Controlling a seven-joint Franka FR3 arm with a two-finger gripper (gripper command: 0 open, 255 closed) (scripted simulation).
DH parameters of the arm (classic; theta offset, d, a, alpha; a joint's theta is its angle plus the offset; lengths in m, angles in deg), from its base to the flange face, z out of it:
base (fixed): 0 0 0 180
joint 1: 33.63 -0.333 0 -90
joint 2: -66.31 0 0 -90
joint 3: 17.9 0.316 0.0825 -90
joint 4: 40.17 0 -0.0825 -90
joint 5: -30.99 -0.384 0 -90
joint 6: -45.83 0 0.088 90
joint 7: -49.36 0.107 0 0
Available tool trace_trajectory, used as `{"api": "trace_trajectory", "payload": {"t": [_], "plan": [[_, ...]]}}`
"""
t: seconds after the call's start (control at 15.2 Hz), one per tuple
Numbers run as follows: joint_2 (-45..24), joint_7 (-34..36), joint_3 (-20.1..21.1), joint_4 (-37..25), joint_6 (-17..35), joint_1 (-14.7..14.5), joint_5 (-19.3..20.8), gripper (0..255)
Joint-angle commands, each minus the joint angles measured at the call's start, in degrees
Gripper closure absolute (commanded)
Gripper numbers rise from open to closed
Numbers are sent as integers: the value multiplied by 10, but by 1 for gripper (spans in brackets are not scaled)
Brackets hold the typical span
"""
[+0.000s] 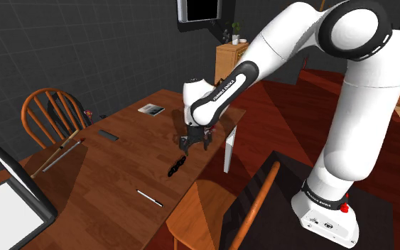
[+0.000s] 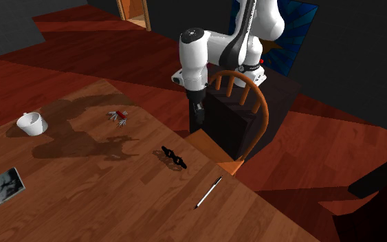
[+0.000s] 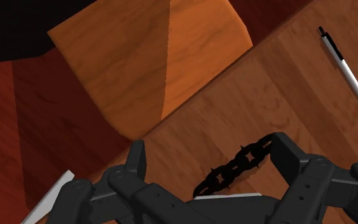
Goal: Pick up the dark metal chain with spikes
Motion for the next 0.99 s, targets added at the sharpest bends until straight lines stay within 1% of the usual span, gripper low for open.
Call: {"api": "trace_trajectory", "payload": {"t": [0.0, 0.26, 0.46, 0.86, 0.92], "plan": [[-47, 29, -6, -31, 19, -7, 21, 0], [-139, 78, -26, -99, 47, -29, 54, 0], [-206, 108, -43, -159, 60, -48, 71, 0], [-341, 150, -73, -300, 65, -79, 85, 0], [-341, 150, -73, -300, 65, -80, 84, 0]]}}
